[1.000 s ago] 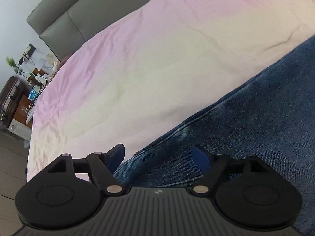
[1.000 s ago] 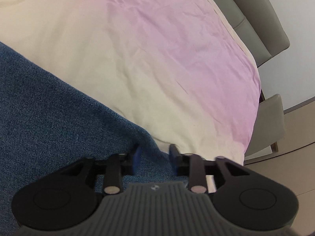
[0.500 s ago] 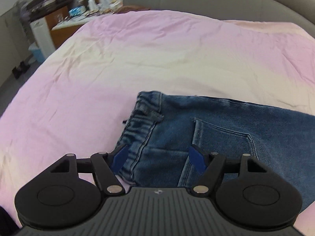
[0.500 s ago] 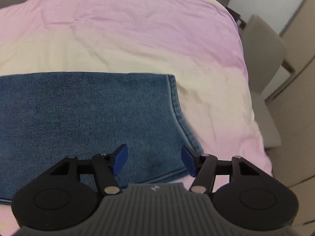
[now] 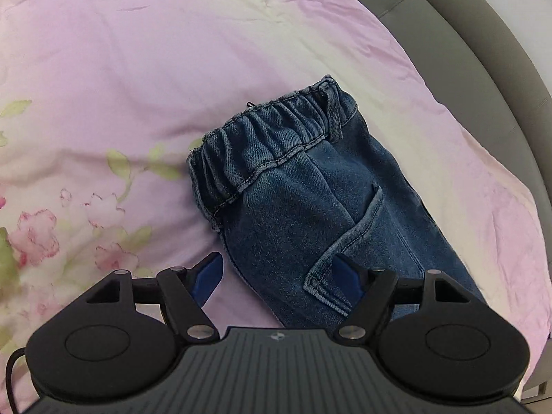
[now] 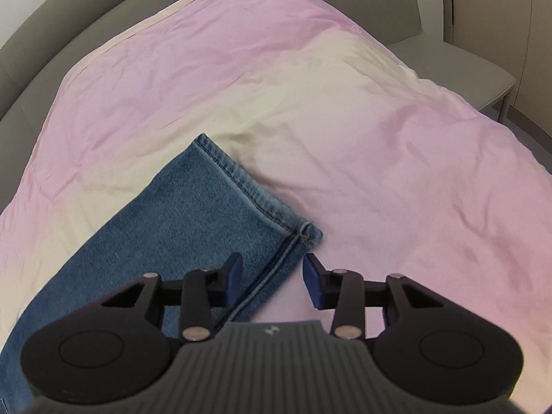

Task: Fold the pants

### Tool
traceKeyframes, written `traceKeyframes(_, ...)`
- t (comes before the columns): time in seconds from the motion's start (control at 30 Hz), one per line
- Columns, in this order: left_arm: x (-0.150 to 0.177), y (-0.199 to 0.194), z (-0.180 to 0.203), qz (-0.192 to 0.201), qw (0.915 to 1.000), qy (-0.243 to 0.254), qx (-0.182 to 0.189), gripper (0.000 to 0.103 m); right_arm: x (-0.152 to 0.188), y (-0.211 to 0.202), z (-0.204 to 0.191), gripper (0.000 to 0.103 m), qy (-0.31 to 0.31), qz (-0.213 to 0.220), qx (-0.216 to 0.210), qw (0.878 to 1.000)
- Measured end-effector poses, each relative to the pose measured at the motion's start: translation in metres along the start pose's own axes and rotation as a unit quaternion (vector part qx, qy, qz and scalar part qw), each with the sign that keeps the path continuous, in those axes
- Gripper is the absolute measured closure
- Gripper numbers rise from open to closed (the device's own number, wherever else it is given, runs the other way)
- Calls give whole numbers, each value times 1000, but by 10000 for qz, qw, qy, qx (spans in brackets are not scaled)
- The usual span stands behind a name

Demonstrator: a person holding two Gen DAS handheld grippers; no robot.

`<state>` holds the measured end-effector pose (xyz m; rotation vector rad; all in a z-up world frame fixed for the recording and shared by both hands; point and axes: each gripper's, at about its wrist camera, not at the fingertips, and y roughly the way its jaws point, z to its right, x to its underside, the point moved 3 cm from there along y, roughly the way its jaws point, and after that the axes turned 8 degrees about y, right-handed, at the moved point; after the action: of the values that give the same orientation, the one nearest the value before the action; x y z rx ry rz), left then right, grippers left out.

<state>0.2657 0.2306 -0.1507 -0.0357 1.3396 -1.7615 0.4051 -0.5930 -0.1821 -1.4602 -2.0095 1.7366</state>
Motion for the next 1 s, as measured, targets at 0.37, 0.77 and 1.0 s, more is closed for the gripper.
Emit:
traceKeyframes(0.37,-5,10,9,-18,9998,62,-174,14,-19,-9,-23,98,-481,511,312,9970)
traceKeyframes(0.77,-11,17,-4,41,9998,-168,-87,11,-9,2,32,55,215,313,218,9990)
traceKeyframes(1.0,-8,32,-13,325,9982,-480,129,8,22,22,47,52,928,281,-170,9951)
